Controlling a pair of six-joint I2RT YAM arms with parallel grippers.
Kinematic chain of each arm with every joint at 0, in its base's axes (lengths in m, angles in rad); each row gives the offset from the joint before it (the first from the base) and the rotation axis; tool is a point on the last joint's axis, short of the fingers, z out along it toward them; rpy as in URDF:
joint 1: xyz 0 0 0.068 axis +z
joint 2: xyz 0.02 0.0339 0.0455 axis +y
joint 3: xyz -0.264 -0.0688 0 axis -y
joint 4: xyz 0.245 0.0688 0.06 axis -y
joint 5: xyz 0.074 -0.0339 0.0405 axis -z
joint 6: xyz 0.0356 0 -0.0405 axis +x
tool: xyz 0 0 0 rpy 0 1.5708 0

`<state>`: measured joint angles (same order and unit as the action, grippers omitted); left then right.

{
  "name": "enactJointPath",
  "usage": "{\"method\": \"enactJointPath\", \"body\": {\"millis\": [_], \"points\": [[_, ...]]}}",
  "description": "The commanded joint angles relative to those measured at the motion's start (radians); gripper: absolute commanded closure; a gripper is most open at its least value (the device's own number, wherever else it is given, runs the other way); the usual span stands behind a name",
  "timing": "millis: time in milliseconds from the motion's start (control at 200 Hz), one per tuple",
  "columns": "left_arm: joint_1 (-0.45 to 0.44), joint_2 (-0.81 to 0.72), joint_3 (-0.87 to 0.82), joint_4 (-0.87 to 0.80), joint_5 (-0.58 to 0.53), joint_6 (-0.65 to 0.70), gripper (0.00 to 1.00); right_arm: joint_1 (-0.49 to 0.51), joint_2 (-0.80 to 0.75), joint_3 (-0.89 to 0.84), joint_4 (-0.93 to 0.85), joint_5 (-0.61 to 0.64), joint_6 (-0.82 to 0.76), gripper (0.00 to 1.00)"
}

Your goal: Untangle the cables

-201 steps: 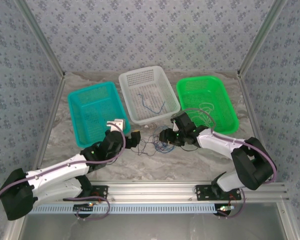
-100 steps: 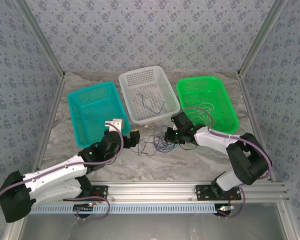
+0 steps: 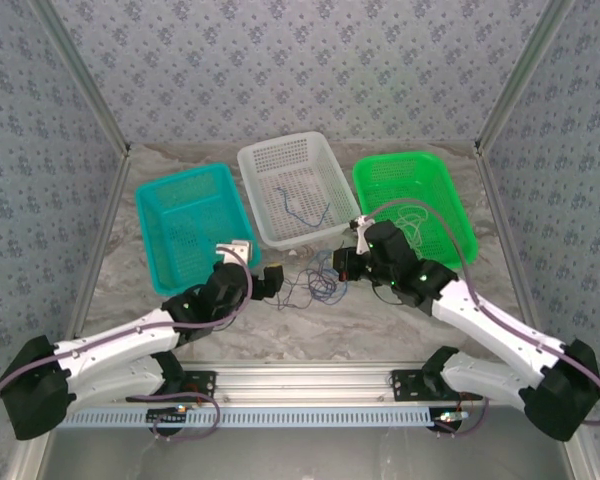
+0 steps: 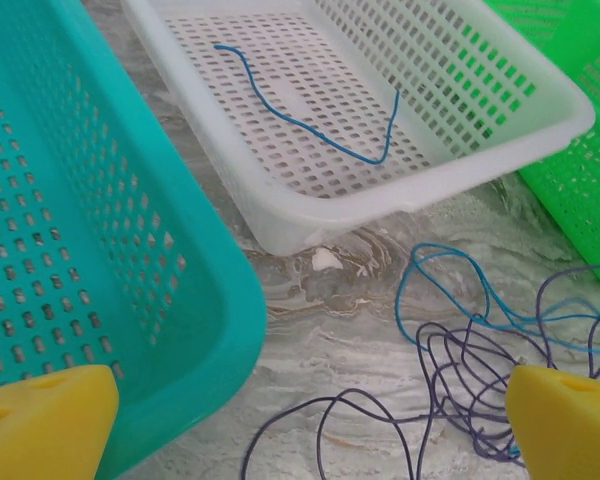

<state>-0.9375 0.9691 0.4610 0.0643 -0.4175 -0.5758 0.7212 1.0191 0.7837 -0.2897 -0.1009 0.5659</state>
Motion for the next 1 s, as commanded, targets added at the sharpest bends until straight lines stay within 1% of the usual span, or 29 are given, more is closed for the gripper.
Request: {"method": "enactJointPath", "body": {"millis": [0,125,235,355,435,570,685,775,894,994], "points": [[0.003,-0.006,0.048,0.106,0.097,0.059,0.01,0.012,-0.046,0.018,-0.072,-0.007,-0.061,1.00],[0.003,0.004,0.075,0.110,0.140,0.095,0.01,0.021,-0.113,0.012,-0.050,-0.055,-0.074,1.00],[0.003,0.035,0.086,0.145,0.238,0.112,0.01,0.022,-0.166,0.027,-0.058,-0.076,-0.088,1.00],[0.003,0.068,0.090,0.223,0.310,0.131,0.01,0.024,-0.179,0.050,-0.075,-0.147,-0.111,1.00],[0.002,0.089,0.102,0.266,0.345,0.155,0.01,0.024,-0.195,0.050,-0.070,-0.149,-0.116,1.00],[-0.001,0.157,0.161,0.286,0.443,0.199,0.03,0.023,-0.222,0.049,-0.037,-0.180,-0.117,1.00],[-0.009,0.225,0.207,0.293,0.462,0.224,0.05,0.023,-0.213,0.054,-0.035,-0.208,-0.116,1.00],[-0.011,0.274,0.236,0.313,0.499,0.232,0.08,0.024,-0.212,0.048,-0.037,-0.209,-0.111,1.00],[-0.013,0.340,0.285,0.287,0.500,0.238,0.12,0.024,-0.217,0.043,-0.028,-0.224,-0.106,1.00],[-0.018,0.375,0.301,0.307,0.523,0.240,0.14,0.024,-0.227,0.047,-0.035,-0.214,-0.107,1.00]]}}
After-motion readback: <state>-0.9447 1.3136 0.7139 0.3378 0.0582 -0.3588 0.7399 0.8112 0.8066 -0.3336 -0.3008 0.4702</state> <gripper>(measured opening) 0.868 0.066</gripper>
